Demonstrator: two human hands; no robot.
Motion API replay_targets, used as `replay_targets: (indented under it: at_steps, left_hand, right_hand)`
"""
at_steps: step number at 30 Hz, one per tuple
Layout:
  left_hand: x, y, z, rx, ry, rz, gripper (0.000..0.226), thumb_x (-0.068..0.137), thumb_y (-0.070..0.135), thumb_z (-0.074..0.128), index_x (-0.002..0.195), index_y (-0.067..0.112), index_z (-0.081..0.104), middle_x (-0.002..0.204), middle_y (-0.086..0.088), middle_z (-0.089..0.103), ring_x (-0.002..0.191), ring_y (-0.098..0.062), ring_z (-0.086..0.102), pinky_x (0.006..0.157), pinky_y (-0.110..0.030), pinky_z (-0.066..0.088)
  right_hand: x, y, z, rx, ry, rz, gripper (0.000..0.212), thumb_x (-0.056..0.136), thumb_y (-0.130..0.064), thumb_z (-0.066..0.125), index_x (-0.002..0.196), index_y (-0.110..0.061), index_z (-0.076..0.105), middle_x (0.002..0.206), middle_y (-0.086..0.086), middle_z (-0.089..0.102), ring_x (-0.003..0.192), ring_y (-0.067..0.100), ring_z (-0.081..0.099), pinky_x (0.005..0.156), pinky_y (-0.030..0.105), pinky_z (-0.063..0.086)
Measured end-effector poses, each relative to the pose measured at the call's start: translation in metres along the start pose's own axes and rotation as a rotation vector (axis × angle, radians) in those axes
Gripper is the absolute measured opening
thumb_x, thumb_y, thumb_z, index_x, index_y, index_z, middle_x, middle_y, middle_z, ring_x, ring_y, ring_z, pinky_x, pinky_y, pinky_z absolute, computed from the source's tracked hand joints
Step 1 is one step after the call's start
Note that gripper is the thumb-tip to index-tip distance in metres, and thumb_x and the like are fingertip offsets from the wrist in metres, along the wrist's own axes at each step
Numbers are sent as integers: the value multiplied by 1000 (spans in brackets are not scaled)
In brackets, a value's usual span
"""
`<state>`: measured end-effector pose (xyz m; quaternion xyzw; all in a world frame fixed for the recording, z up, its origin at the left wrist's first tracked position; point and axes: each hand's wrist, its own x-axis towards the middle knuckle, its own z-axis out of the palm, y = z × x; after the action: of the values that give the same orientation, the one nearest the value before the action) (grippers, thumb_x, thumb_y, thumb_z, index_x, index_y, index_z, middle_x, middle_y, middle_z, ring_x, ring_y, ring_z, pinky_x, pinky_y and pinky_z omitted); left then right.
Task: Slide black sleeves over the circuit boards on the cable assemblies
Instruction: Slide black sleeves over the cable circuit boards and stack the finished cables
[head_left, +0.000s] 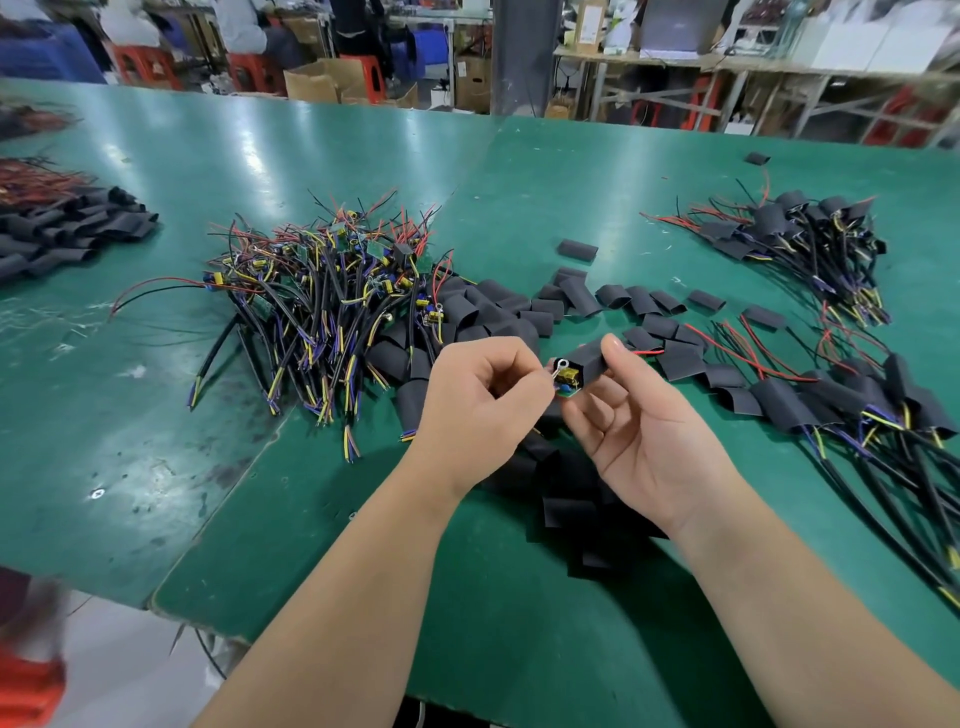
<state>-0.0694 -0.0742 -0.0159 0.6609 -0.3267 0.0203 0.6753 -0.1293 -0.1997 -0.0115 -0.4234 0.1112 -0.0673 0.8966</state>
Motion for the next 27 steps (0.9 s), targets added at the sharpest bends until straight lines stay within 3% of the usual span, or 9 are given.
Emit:
replay_targets:
  at_steps: [4,6,8,12,14,16,20,24,27]
  left_hand:
    - [1,0,-1,1,13,-18,21,74,4,53,54,1,48,50,-6,41,51,-15,34,50,-27,28]
    - [1,-2,-1,17,16,-15,20,75,5,53,56,-2,50,51,-9,42,52,-15,35,50,-29,28]
    - [0,-3,-1,50,18,-1,21,77,7,54,61,-6,54,51,-12,46,51,-15,38,49,-29,30]
    - [1,-8,-4,208,58,68,20,87,14,58,70,3,59,55,10,49,52,-2,41,53,-16,36]
    - [2,-10,-4,299,85,110,16,89,14,60,74,9,62,59,13,52,55,0,45,56,-12,36]
    - [2,-13,-6,385,101,146,10,88,12,64,77,11,65,64,15,56,60,2,49,59,-9,37]
    - [2,-16,-4,426,122,150,2,81,9,72,81,9,70,70,8,66,64,1,58,63,-12,44]
    - [2,-9,-8,392,169,196,16,83,26,67,83,10,68,74,5,67,68,-7,62,68,-17,48]
    - [9,-15,-28,695,339,121,17,88,26,55,89,15,68,82,4,67,81,-19,59,76,-28,44]
  right_hand:
    - [0,0,-4,-6,-69,-62,17,74,-28,67,82,-14,65,72,1,71,58,11,68,58,22,56]
    - [1,1,-4,-53,-54,-64,17,71,-27,70,81,-14,67,82,14,68,67,19,68,58,23,55]
    - [0,2,-3,-78,-42,-63,14,71,-25,70,79,-14,70,80,17,64,67,20,68,58,24,56]
    - [0,1,-3,-86,-41,-90,20,73,-19,67,91,-11,66,87,6,75,74,16,73,59,21,55]
    - [-1,0,-4,-90,-45,-125,13,74,-17,65,85,-17,73,91,5,75,81,18,73,62,21,55]
    - [-1,0,-3,-107,-40,-156,19,74,-15,65,91,-19,72,95,6,75,85,18,73,65,21,55]
    - [0,2,1,-54,12,-156,36,72,-7,65,107,-15,64,92,6,73,80,15,71,69,22,56]
    - [7,-27,-5,67,210,-248,11,87,0,56,93,-9,56,75,6,66,63,14,65,55,19,53]
    - [3,-68,-27,28,340,-432,11,88,-3,57,99,-5,53,73,8,61,58,13,62,51,16,46]
